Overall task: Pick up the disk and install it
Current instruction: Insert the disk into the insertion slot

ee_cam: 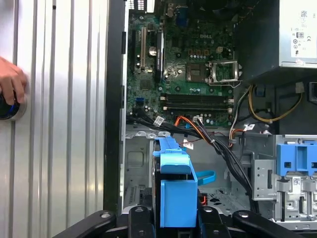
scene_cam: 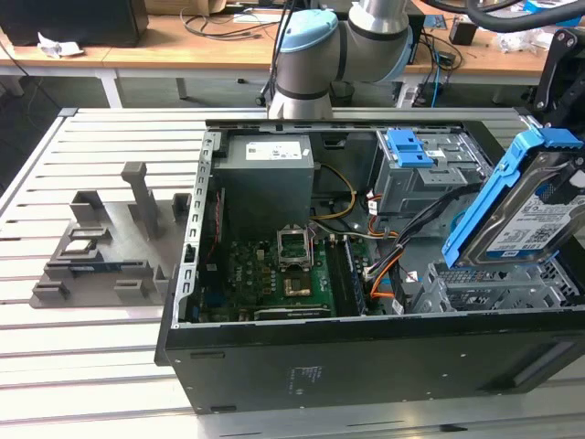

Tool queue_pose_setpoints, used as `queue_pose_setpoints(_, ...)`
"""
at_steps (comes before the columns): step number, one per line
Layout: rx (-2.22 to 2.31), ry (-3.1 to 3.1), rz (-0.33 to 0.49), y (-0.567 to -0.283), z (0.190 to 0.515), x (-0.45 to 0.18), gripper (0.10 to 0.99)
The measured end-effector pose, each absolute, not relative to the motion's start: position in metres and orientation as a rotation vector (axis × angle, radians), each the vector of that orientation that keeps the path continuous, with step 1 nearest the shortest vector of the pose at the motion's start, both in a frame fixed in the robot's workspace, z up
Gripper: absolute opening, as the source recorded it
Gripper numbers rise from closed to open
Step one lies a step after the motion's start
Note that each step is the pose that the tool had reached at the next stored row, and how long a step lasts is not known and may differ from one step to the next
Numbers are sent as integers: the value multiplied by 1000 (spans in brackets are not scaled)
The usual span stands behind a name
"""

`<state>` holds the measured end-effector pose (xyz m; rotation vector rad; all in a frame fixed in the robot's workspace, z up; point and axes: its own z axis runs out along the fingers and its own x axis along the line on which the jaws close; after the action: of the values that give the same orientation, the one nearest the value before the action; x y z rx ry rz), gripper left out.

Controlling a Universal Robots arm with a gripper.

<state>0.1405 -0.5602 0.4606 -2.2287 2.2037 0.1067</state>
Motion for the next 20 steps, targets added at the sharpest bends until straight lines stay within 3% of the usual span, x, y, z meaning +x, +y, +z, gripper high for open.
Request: queue_pose_setpoints(20, -2221, 2219, 98, -549, 438, 144, 365)
